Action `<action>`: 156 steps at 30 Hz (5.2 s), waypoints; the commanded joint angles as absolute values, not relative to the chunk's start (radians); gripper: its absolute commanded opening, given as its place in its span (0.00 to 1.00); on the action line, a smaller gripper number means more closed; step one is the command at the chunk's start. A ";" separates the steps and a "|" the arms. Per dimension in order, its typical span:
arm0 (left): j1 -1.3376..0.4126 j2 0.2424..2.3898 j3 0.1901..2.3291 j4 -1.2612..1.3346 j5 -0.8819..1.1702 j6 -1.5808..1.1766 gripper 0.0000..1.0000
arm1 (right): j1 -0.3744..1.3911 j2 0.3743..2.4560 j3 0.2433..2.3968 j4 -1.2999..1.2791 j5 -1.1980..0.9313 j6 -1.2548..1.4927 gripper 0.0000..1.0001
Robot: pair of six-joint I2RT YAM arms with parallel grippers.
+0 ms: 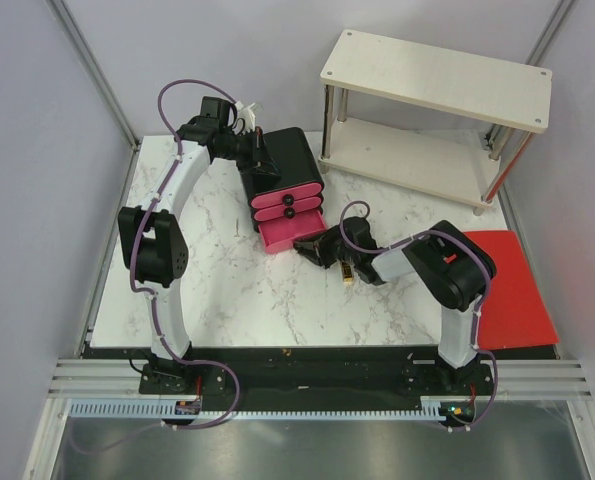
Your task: Organize the makeup
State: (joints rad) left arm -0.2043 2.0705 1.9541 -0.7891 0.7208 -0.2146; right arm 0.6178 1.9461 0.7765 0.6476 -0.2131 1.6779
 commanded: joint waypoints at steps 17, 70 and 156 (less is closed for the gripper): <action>-0.201 2.206 1.861 -1.029 0.483 -0.097 0.17 | 0.537 1.864 1.029 0.056 -0.551 1.502 0.54; -0.196 2.249 1.922 -1.063 0.497 -0.104 0.20 | 0.528 1.864 1.287 -0.865 0.034 0.333 0.67; -0.192 2.240 1.925 -1.065 0.494 -0.089 0.20 | 0.505 2.075 1.658 -0.408 -0.342 0.939 0.41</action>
